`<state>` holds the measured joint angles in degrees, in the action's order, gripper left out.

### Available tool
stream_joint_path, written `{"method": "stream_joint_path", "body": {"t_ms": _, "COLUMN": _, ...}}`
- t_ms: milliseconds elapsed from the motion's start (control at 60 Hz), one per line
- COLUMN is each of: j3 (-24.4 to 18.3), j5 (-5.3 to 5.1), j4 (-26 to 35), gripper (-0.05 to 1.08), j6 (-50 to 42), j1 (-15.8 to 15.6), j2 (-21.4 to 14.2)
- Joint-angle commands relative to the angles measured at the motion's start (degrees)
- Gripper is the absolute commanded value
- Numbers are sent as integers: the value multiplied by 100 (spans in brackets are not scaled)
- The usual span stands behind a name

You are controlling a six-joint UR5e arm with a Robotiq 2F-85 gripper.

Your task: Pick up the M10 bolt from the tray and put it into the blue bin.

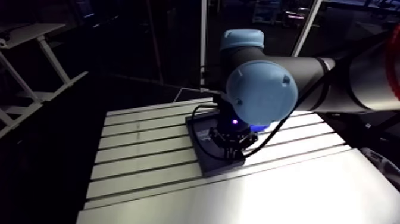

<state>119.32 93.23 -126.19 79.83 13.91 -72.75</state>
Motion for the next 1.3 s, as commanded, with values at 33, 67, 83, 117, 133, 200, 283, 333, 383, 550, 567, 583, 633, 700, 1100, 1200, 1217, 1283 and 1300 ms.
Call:
{"method": "stream_joint_path", "body": {"t_ms": 33, "j3": -9, "j5": 7, "j4": -51, "gripper": 85, "j6": 2, "j1": -2, "j2": 1}}
{"method": "stream_joint_path", "body": {"t_ms": 67, "j3": -9, "j5": 7, "j4": -51, "gripper": 86, "j6": 2, "j1": -2, "j2": 3}}
{"method": "stream_joint_path", "body": {"t_ms": 83, "j3": -9, "j5": 7, "j4": -51, "gripper": 87, "j6": 2, "j1": -2, "j2": -5}}
{"method": "stream_joint_path", "body": {"t_ms": 117, "j3": -9, "j5": 7, "j4": -51, "gripper": 87, "j6": 2, "j1": -2, "j2": -6}}
{"method": "stream_joint_path", "body": {"t_ms": 133, "j3": -9, "j5": 7, "j4": -51, "gripper": 87, "j6": 2, "j1": -2, "j2": -6}}
{"method": "stream_joint_path", "body": {"t_ms": 200, "j3": -9, "j5": 7, "j4": -51, "gripper": 88, "j6": 10, "j1": -2, "j2": -6}}
{"method": "stream_joint_path", "body": {"t_ms": 283, "j3": -9, "j5": -1, "j4": -51, "gripper": 90, "j6": 10, "j1": -2, "j2": -13}}
{"method": "stream_joint_path", "body": {"t_ms": 333, "j3": -9, "j5": -1, "j4": -51, "gripper": 91, "j6": 10, "j1": -2, "j2": -22}}
{"method": "stream_joint_path", "body": {"t_ms": 383, "j3": -9, "j5": -2, "j4": -51, "gripper": 92, "j6": 10, "j1": -2, "j2": -23}}
{"method": "stream_joint_path", "body": {"t_ms": 550, "j3": -26, "j5": -1, "j4": -51, "gripper": 95, "j6": 19, "j1": -20, "j2": -32}}
{"method": "stream_joint_path", "body": {"t_ms": 567, "j3": -26, "j5": -2, "j4": -51, "gripper": 96, "j6": 19, "j1": -20, "j2": -32}}
{"method": "stream_joint_path", "body": {"t_ms": 583, "j3": -26, "j5": -2, "j4": -51, "gripper": 96, "j6": 19, "j1": -20, "j2": -40}}
{"method": "stream_joint_path", "body": {"t_ms": 633, "j3": -26, "j5": 5, "j4": -51, "gripper": 97, "j6": 19, "j1": -27, "j2": -41}}
{"method": "stream_joint_path", "body": {"t_ms": 700, "j3": -26, "j5": -2, "j4": -51, "gripper": 98, "j6": 36, "j1": -36, "j2": -41}}
{"method": "stream_joint_path", "body": {"t_ms": 1100, "j3": -53, "j5": -90, "j4": 24, "gripper": 107, "j6": 88, "j1": -173, "j2": -138}}
{"method": "stream_joint_path", "body": {"t_ms": 1200, "j3": -78, "j5": -82, "j4": 101, "gripper": 107, "j6": 89, "j1": -245, "j2": -162}}
{"method": "stream_joint_path", "body": {"t_ms": 1217, "j3": -94, "j5": -81, "j4": 136, "gripper": 107, "j6": 97, "j1": -263, "j2": -171}}
{"method": "stream_joint_path", "body": {"t_ms": 1283, "j3": -136, "j5": -81, "j4": 230, "gripper": 107, "j6": 114, "j1": -289, "j2": -205}}
{"method": "stream_joint_path", "body": {"t_ms": 1300, "j3": -162, "j5": -81, "j4": 275, "gripper": 107, "j6": 123, "j1": -299, "j2": -223}}
